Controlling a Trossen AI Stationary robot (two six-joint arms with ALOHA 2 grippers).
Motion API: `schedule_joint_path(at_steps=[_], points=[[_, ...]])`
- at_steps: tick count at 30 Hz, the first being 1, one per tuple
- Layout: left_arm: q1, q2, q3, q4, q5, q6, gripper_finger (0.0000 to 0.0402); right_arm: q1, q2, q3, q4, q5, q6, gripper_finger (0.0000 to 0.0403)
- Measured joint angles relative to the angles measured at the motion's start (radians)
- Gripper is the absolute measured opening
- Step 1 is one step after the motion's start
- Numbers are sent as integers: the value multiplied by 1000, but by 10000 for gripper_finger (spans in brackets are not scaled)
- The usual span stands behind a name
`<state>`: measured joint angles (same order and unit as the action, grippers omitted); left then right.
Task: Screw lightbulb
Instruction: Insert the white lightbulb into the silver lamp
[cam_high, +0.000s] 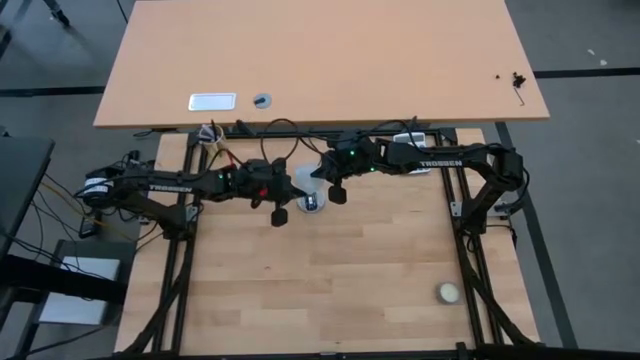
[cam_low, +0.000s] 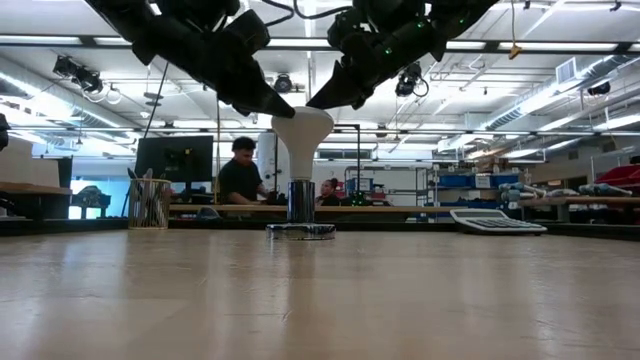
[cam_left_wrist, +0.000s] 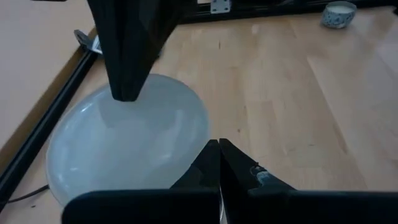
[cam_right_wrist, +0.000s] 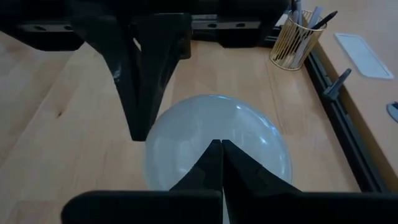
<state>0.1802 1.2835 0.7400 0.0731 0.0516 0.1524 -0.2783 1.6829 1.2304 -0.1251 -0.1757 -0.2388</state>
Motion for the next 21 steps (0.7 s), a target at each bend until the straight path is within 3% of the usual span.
schedule_joint_path(at_steps=[21], points=[[2, -8, 1, -57, -126, -5, 0, 2, 0, -1, -20, 3, 3, 8]])
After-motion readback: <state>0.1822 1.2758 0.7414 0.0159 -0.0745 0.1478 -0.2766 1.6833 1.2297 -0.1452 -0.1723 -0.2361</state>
